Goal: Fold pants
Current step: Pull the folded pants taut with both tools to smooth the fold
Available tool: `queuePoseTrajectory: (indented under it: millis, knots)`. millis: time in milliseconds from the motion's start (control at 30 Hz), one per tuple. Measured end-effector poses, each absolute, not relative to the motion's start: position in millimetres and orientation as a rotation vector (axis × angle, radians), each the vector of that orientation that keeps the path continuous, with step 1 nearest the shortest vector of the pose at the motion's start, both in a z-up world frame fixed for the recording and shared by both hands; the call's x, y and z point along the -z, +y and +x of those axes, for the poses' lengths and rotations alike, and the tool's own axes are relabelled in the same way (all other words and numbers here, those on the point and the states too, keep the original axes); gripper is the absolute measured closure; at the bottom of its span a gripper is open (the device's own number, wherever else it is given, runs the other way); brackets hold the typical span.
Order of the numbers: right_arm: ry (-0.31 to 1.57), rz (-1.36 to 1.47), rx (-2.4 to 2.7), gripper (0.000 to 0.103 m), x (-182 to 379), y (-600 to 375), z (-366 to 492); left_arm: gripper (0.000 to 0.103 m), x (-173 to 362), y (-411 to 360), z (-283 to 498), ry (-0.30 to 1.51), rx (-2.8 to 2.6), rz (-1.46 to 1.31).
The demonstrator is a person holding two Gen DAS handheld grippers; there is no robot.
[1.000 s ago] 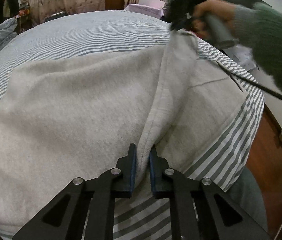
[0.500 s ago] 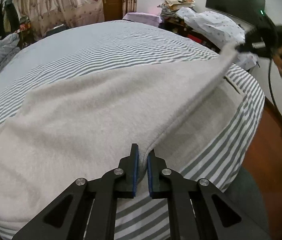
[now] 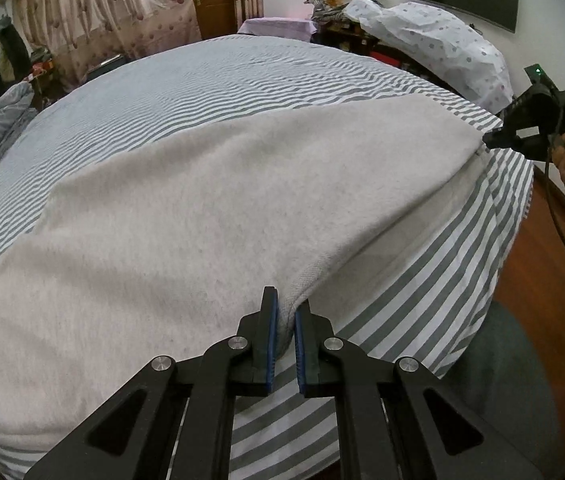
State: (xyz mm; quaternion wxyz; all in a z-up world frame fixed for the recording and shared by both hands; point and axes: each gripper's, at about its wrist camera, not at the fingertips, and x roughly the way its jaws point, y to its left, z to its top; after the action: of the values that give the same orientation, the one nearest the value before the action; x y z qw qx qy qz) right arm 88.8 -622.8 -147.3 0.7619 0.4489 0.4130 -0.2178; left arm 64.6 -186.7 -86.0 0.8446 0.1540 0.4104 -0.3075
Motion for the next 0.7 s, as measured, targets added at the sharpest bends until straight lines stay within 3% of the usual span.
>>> queuePoseTrajectory:
  millis: [133,200,433,500,700]
  knots:
    - [0.901,0.997,0.455,0.086,159.2,-622.2,102.3,0.095,88.8,-185.8,67.2,0.879,0.647,0.319]
    - [0.895,0.998,0.443,0.077,162.1,-621.4,110.1,0.095,89.5,-186.9,67.3,0.881,0.646,0.323]
    - [0.881,1.021,0.442,0.077,168.8,-622.5,121.5,0.095,91.2,-187.0,68.7,0.886,0.643,0.318]
    - [0.853,1.023,0.414,0.091,163.0,-623.3,120.0,0.095,91.2,-186.2,67.9,0.889,0.642,0.322]
    - [0.779,0.921,0.409,0.094,125.1,-614.7,111.9,0.095,76.5,-178.8,67.0,0.869,0.649,0.29]
